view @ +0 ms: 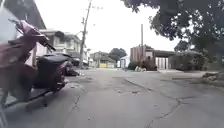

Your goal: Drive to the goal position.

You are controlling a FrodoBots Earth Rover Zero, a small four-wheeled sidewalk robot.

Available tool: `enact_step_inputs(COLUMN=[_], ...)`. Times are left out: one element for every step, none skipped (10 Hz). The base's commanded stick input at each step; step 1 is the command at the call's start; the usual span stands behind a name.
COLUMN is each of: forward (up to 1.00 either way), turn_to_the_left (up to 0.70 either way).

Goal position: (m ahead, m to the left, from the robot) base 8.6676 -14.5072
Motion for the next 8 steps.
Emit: enact_step_inputs(forward=[1.00,1.00,1.00,1.00,1.00,1.00,1.00,1.00], turn_to_the_left=[-0.40,-0.40,-0.37,-0.10,0.00,0.00,0.00,0.00])
